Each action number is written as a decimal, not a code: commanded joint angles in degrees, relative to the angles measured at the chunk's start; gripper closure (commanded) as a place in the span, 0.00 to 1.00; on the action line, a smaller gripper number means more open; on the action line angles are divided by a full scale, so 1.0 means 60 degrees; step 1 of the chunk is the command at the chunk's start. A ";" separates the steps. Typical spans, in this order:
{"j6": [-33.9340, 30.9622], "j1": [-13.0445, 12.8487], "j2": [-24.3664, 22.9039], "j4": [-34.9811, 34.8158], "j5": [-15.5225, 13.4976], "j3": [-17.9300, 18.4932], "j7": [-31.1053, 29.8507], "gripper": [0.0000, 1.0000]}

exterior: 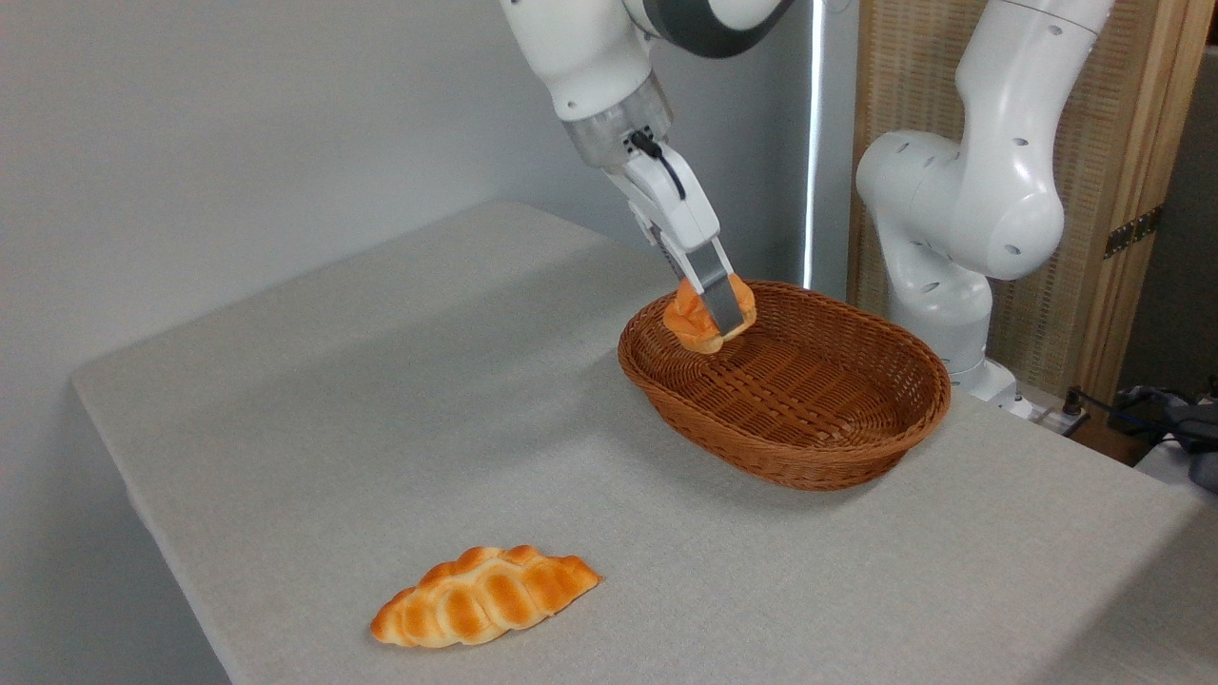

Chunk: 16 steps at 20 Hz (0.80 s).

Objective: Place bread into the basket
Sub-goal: 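Lift the bun and carry it over the wicker basket, then lower the bun into the basket and open the gripper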

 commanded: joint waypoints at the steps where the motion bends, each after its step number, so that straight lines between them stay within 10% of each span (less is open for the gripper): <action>1: -0.0189 -0.0469 0.0090 -0.0419 -0.0028 0.0173 0.0321 0.39; 7: 0.0118 -0.0851 0.0574 -0.0713 -0.0043 0.0144 0.0262 0.11; 16: 0.0441 -0.0866 0.0750 -0.0743 -0.0160 0.0129 0.0233 0.00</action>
